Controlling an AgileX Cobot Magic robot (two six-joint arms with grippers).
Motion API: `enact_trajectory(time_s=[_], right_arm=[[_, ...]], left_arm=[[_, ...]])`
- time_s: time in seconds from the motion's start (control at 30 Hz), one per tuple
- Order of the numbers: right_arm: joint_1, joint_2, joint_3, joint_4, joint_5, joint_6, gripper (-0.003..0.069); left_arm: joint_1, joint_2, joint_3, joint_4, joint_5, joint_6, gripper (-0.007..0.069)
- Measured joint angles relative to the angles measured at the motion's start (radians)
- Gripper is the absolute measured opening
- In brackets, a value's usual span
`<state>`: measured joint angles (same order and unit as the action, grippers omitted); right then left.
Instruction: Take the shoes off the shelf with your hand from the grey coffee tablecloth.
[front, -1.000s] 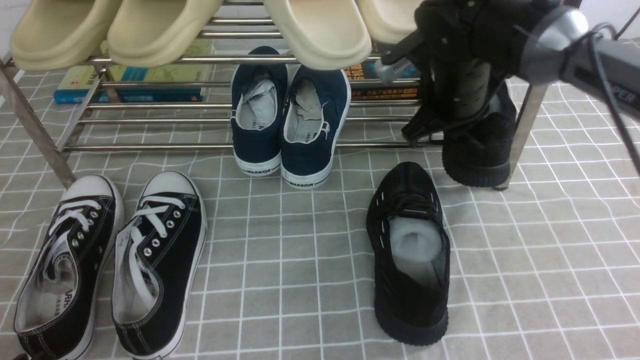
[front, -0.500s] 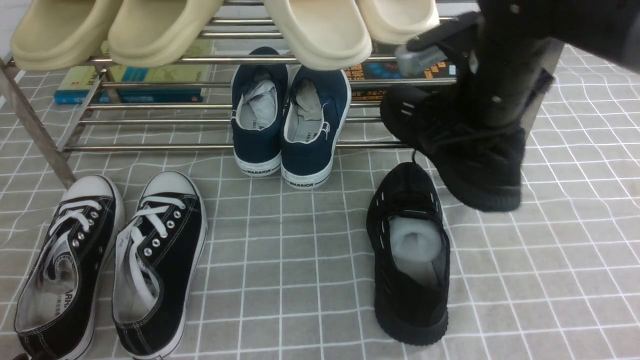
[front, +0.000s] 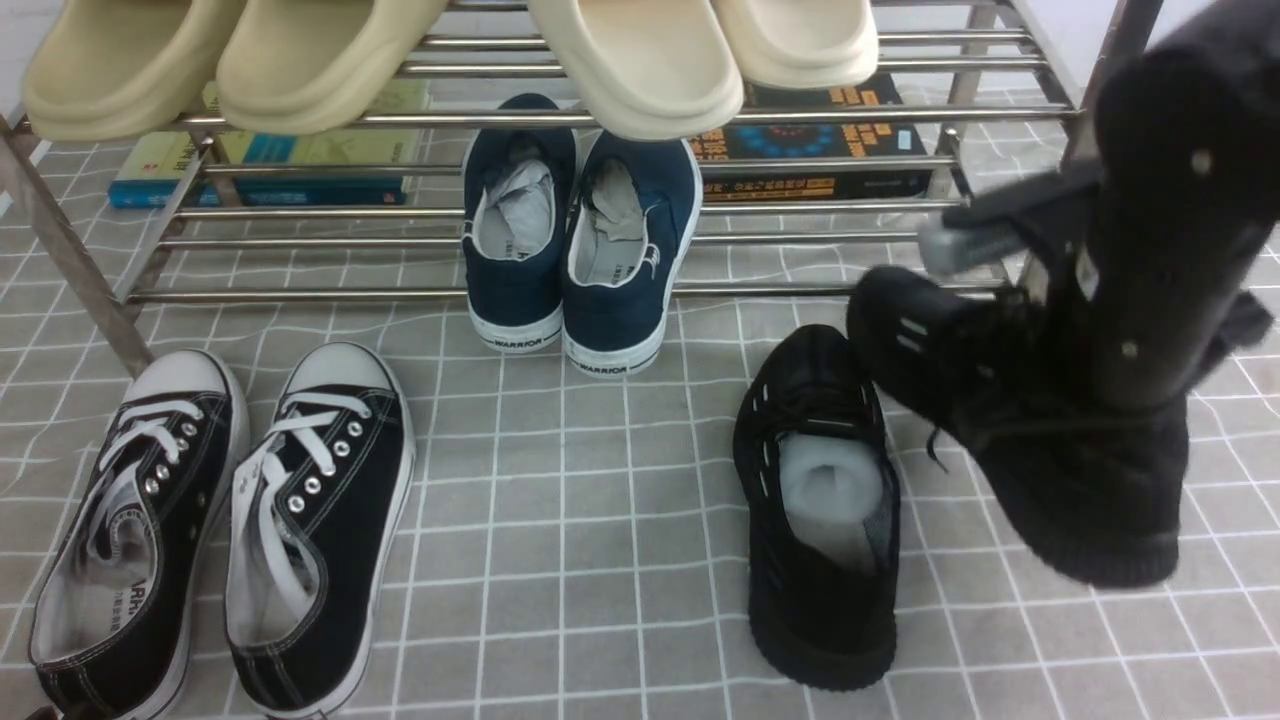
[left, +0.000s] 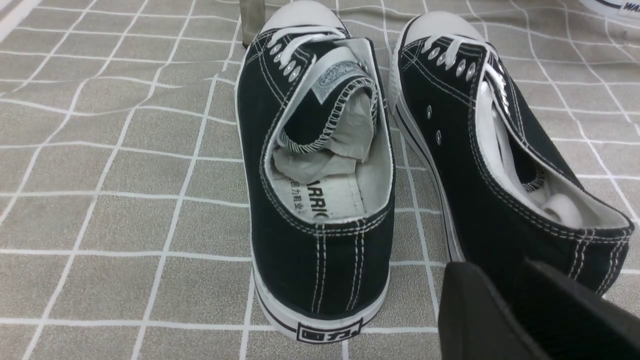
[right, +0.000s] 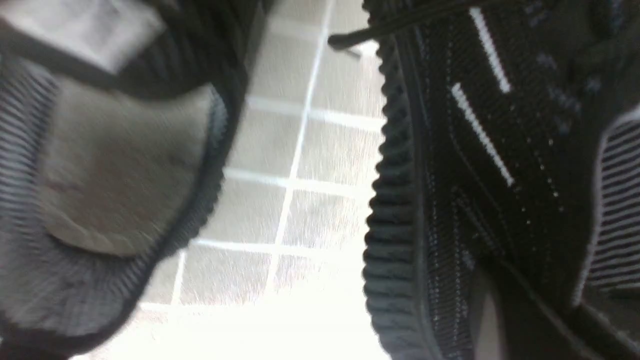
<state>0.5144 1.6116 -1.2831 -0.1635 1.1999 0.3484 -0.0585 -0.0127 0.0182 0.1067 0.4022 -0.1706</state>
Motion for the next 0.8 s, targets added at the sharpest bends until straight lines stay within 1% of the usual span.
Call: enact_trajectory(time_s=[0.1, 0.13, 0.17, 0.37, 0.47, 0.57, 0.6, 0.73, 0.77, 0.8], right_arm=[[0.000, 0.000, 0.078, 0.039, -0.084, 0.026, 0.0018], [0.000, 0.000, 0.078, 0.039, -0.084, 0.027, 0.0018], [0.001, 0.000, 0.104, 0.061, -0.129, 0.039, 0.0019], [0.001, 0.000, 0.122, 0.124, -0.215, 0.063, 0.0022], [0.001, 0.000, 0.122, 0.137, -0.238, 0.077, 0.0027], [0.001, 0.000, 0.122, 0.146, -0.276, 0.089, 0.0075], [0.001, 0.000, 0.122, 0.146, -0.279, 0.089, 0.0080], [0.001, 0.000, 0.121, 0.144, -0.308, 0.089, 0.0283], [0.001, 0.000, 0.109, 0.144, -0.281, 0.089, 0.0358], [0.001, -0.002, 0.096, 0.144, -0.258, 0.086, 0.0397]], left_arm=[[0.000, 0.000, 0.000, 0.000, 0.000, 0.000, 0.0160], [0.000, 0.000, 0.000, 0.000, 0.000, 0.000, 0.0160], [0.000, 0.000, 0.000, 0.000, 0.000, 0.000, 0.0160], [0.000, 0.000, 0.000, 0.000, 0.000, 0.000, 0.0160], [0.000, 0.000, 0.000, 0.000, 0.000, 0.000, 0.0160], [0.000, 0.000, 0.000, 0.000, 0.000, 0.000, 0.0160], [0.000, 0.000, 0.000, 0.000, 0.000, 0.000, 0.0160], [0.000, 0.000, 0.000, 0.000, 0.000, 0.000, 0.0160], [0.000, 0.000, 0.000, 0.000, 0.000, 0.000, 0.0160], [0.000, 0.000, 0.000, 0.000, 0.000, 0.000, 0.0160]])
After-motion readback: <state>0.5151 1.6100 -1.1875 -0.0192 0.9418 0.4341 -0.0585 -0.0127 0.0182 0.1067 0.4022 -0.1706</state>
